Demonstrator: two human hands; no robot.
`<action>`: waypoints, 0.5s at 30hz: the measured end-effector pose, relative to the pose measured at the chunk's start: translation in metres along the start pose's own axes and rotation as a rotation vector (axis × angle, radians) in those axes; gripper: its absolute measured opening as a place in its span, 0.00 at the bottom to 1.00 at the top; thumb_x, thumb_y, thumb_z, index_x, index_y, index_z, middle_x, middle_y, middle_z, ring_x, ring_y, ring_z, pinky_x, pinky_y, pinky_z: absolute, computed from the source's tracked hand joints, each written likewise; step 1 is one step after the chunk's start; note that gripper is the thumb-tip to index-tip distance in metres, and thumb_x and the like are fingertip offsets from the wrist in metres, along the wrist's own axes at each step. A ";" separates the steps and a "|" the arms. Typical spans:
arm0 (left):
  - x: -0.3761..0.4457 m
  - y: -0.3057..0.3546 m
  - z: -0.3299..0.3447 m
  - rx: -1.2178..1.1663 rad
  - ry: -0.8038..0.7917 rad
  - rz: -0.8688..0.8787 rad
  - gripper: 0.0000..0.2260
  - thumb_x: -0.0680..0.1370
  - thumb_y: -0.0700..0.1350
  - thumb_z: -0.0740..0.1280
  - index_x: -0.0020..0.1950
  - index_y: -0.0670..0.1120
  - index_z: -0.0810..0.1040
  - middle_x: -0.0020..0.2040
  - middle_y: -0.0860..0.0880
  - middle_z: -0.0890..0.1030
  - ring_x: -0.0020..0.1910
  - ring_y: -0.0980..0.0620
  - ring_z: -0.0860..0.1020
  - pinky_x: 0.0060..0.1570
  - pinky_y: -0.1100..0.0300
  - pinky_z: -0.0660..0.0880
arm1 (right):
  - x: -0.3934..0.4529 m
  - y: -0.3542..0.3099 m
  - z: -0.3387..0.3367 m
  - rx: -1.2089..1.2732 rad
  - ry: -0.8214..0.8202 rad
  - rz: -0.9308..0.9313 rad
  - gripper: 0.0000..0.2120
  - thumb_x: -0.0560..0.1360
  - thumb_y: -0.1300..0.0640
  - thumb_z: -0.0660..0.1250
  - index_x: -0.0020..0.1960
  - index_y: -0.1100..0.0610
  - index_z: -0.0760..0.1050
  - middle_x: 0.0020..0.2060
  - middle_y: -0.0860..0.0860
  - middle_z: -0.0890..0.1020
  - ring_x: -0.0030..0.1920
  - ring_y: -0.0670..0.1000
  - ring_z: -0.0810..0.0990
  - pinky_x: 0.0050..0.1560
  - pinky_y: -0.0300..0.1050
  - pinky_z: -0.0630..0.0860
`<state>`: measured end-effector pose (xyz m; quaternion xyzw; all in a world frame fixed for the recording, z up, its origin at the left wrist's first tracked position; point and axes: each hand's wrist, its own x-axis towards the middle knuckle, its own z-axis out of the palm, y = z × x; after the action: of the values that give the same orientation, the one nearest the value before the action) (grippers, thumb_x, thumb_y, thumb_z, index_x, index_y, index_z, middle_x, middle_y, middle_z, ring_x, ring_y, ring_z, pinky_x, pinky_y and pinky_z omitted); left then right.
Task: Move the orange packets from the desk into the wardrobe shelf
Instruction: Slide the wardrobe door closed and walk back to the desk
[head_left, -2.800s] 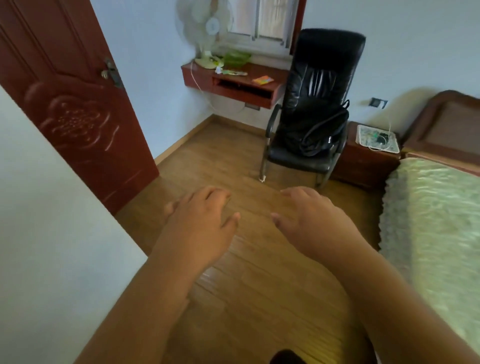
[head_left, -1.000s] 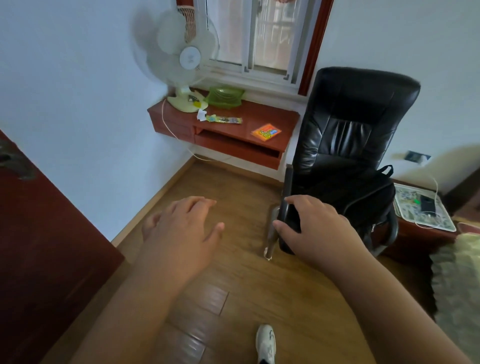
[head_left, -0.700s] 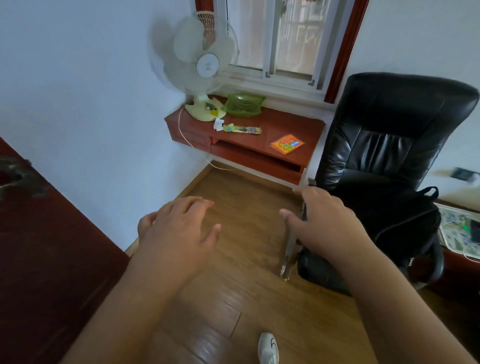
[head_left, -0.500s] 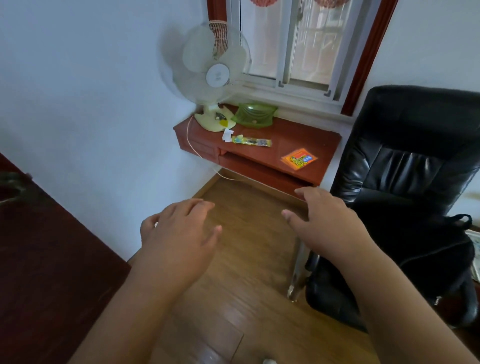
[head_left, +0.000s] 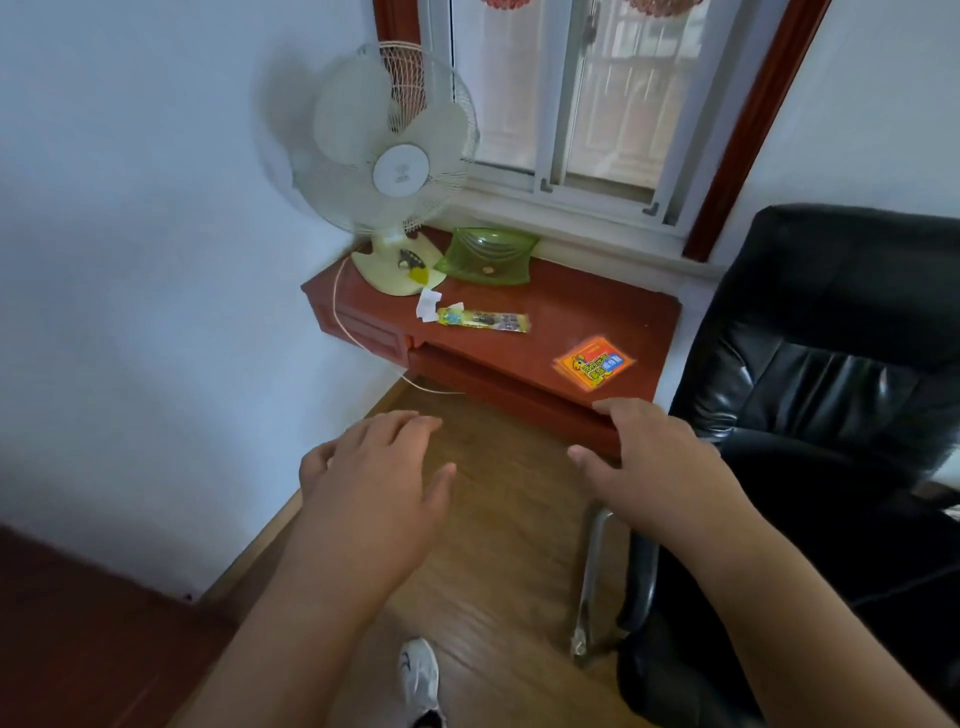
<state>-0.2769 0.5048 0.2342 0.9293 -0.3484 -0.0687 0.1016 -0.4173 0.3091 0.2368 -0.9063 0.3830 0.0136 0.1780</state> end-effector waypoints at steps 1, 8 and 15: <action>0.019 -0.002 0.001 0.012 0.002 0.024 0.23 0.82 0.62 0.55 0.77 0.62 0.60 0.77 0.59 0.64 0.77 0.55 0.62 0.74 0.46 0.58 | 0.012 -0.002 0.000 -0.003 0.007 0.021 0.31 0.79 0.35 0.63 0.78 0.45 0.64 0.74 0.46 0.73 0.72 0.53 0.73 0.70 0.58 0.71; 0.156 -0.011 -0.011 0.044 0.049 0.220 0.22 0.82 0.60 0.56 0.77 0.60 0.62 0.76 0.58 0.66 0.77 0.54 0.62 0.73 0.47 0.59 | 0.096 -0.020 -0.012 -0.037 0.066 0.206 0.31 0.79 0.35 0.64 0.77 0.47 0.66 0.73 0.47 0.74 0.72 0.55 0.74 0.68 0.58 0.72; 0.260 -0.007 -0.001 0.091 -0.002 0.349 0.22 0.82 0.60 0.57 0.76 0.59 0.64 0.74 0.58 0.69 0.74 0.53 0.65 0.69 0.47 0.61 | 0.156 -0.021 0.003 -0.033 0.046 0.382 0.31 0.78 0.34 0.63 0.77 0.45 0.65 0.73 0.47 0.74 0.72 0.55 0.74 0.68 0.59 0.72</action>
<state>-0.0780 0.3382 0.2185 0.8583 -0.5073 -0.0352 0.0693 -0.2918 0.2159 0.2150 -0.8201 0.5516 0.0326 0.1486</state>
